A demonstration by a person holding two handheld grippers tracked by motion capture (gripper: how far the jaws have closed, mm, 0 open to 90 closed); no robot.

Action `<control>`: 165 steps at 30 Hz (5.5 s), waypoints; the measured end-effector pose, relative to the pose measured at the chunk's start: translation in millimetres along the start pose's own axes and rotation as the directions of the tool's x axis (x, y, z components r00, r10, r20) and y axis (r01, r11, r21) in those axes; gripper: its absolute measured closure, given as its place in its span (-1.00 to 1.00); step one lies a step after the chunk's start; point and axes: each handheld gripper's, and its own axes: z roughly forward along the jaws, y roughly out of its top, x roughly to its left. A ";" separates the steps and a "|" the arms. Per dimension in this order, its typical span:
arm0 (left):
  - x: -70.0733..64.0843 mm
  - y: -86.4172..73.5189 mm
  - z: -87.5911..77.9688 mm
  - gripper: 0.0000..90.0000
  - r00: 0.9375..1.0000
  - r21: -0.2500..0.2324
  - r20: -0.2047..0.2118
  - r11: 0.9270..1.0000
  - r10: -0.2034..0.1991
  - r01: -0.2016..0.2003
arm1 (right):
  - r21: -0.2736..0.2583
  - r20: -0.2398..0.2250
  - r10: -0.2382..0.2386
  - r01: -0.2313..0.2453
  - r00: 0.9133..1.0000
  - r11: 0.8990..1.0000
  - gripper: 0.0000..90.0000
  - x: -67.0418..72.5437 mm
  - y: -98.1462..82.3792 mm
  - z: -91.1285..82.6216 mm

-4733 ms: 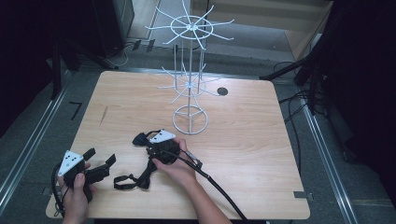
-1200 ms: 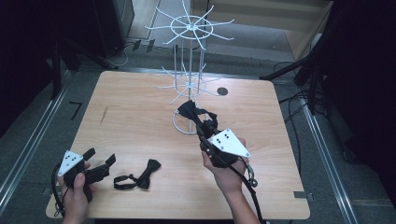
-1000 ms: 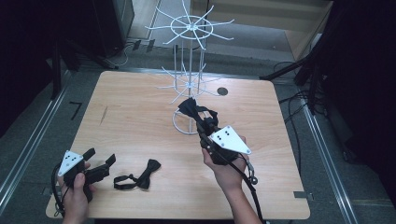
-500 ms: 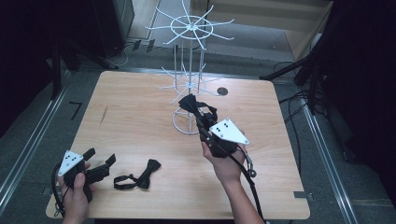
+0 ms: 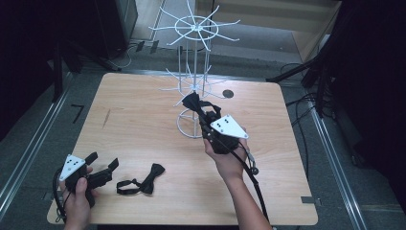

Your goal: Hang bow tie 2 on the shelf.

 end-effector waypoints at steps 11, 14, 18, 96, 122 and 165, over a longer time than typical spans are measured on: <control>0.1 0.0 0.0 -0.69 1.000 0.000 0.001 1.000 0.001 -0.001 | 0.020 0.008 -0.021 0.021 1.000 1.000 0.60 5.4 -6.5 10.5; 0.1 0.0 0.0 -0.69 1.000 0.000 0.001 1.000 0.001 -0.001 | 0.026 0.002 -0.025 0.025 1.000 0.999 0.59 6.7 -9.8 12.4; 0.0 0.1 -0.1 -0.69 1.000 0.001 0.001 1.000 0.002 -0.002 | 0.050 0.003 -0.018 0.018 1.000 0.999 0.55 6.1 -16.3 17.0; -0.2 0.1 -0.2 -0.69 1.000 0.004 -0.003 1.000 0.003 -0.003 | 0.135 -0.364 0.004 0.048 0.931 0.990 -0.09 107.8 -83.4 6.8; 0.1 0.2 0.1 -0.69 1.000 0.003 0.000 1.000 -0.003 0.003 | 0.194 -0.531 -0.020 0.145 0.847 0.970 -0.03 156.7 -96.5 29.2; -0.2 0.2 0.6 -0.69 1.000 0.006 -0.002 1.000 0.006 -0.006 | 0.237 -0.486 -0.098 0.239 0.869 0.942 1.00 167.1 -100.4 28.8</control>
